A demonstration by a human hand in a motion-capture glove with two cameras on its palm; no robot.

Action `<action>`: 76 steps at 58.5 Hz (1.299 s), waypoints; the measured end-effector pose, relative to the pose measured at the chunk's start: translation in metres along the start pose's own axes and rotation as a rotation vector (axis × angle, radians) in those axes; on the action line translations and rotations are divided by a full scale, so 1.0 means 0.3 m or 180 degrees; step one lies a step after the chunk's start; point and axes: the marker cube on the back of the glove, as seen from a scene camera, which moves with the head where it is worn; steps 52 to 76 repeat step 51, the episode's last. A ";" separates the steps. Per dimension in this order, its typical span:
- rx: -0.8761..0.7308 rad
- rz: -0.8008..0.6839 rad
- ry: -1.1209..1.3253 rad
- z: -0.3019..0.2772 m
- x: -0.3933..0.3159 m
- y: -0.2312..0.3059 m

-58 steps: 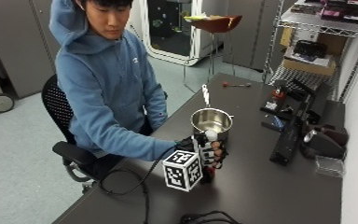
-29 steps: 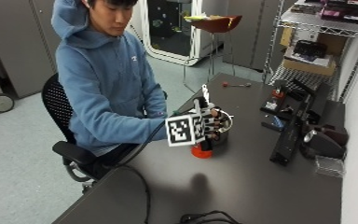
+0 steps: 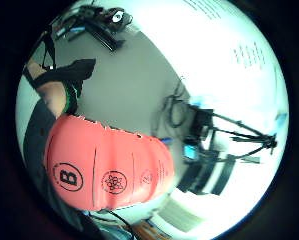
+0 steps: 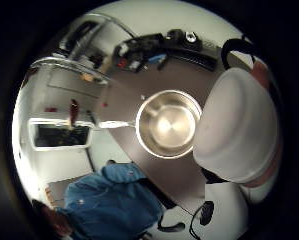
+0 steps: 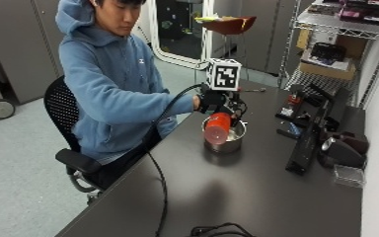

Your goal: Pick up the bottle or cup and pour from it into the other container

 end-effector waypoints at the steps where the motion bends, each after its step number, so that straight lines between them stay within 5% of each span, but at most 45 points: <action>1: -0.0042 0.0075 0.0161 -0.005 -0.004 -0.008; 27: -0.0901 -0.0301 0.1792 -0.012 -0.269 -0.121; 76: -0.0891 -0.0293 0.1545 0.009 -0.286 -0.113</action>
